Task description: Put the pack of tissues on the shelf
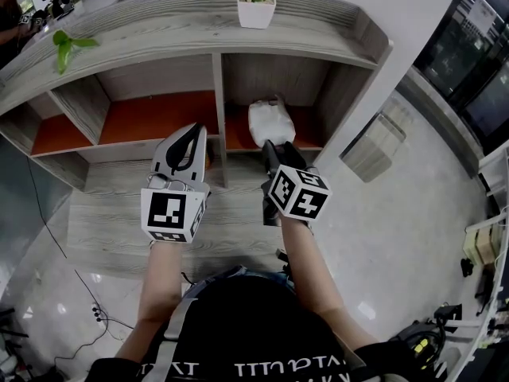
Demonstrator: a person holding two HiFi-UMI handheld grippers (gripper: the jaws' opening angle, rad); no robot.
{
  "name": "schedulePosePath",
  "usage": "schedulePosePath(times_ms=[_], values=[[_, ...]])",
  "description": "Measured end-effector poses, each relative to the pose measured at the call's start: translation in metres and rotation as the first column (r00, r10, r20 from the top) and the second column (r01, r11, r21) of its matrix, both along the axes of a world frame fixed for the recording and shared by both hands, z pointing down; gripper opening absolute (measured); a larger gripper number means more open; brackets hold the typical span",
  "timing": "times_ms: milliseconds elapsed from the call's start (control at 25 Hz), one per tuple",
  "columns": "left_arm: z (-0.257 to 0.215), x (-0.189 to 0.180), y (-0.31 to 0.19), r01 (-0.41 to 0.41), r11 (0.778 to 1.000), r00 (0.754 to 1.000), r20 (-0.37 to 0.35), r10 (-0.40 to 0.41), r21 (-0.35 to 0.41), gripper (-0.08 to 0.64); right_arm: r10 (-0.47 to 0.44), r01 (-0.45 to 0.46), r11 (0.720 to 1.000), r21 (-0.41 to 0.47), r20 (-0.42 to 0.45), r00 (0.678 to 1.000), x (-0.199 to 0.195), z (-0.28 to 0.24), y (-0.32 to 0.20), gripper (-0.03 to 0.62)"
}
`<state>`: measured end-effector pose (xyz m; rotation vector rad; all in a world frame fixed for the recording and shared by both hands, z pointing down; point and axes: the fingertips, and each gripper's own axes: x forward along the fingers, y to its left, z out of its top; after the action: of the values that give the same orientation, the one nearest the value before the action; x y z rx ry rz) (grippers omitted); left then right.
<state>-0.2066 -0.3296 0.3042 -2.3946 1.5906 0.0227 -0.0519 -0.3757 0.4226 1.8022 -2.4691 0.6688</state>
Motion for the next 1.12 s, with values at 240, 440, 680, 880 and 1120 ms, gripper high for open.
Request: schedulePosePath(times_ms=[240,440,680,880,1120], values=[[0.0,0.005,0.001,-0.026,1.0,1.0,-0.01,0.026,-0.001,0.012,0.016,-0.016,1.0,0.01,-0.023,1.0,0.005,-0.004,0.006,0.215],[0.002,0.011,0.005,-0.062,0.998,0.998,-0.018,0.062,-0.004,0.012,0.035,-0.034,0.999,0.024,-0.037,0.999,0.01,-0.009,0.017,0.212],[0.001,0.013,0.014,-0.111,0.994,0.994,-0.026,0.111,0.0,0.012,0.06,-0.052,0.994,0.091,-0.095,0.994,0.014,-0.03,0.035,0.186],[-0.001,0.012,0.025,-0.157,0.988,0.987,-0.037,0.157,0.007,0.012,0.092,-0.066,0.985,0.159,-0.166,0.982,0.014,-0.05,0.06,0.117],[-0.008,0.007,0.042,-0.205,0.978,0.978,-0.041,0.206,0.023,0.012,0.137,-0.088,0.969,0.231,-0.206,0.969,0.012,-0.07,0.094,0.017]])
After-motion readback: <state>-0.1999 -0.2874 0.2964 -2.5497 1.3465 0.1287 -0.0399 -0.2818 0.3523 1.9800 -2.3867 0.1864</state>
